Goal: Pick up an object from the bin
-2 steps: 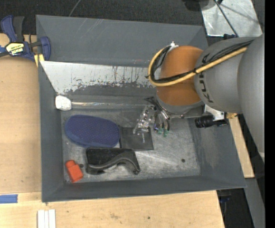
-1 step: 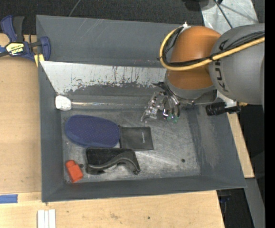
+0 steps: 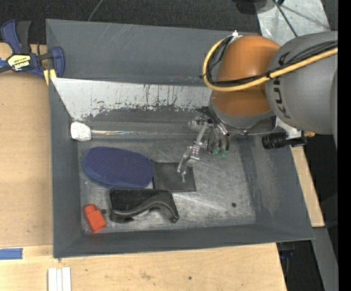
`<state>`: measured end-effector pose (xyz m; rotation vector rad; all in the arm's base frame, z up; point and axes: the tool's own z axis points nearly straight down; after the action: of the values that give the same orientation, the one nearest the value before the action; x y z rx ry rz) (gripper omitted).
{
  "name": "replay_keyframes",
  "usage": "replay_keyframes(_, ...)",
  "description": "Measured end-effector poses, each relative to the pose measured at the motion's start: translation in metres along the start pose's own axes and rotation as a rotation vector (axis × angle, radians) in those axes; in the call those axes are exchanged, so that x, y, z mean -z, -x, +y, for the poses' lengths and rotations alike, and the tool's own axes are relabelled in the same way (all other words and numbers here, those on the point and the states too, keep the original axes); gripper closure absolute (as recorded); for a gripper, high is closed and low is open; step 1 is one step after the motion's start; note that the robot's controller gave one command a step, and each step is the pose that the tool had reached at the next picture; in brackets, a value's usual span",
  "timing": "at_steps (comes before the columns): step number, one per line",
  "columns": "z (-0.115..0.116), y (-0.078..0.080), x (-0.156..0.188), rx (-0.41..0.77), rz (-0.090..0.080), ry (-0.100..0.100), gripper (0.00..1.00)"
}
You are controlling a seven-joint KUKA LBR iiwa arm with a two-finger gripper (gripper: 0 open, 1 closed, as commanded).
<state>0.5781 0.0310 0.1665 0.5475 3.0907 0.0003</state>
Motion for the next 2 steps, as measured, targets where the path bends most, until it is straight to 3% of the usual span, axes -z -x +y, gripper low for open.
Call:
replay_keyframes(1,-0.0008,-0.0024,-0.0945,0.094,-0.005,0.002,0.00)
replay_keyframes(2,0.0007,0.0022,-0.0884,0.093,-0.021,0.008,1.00)
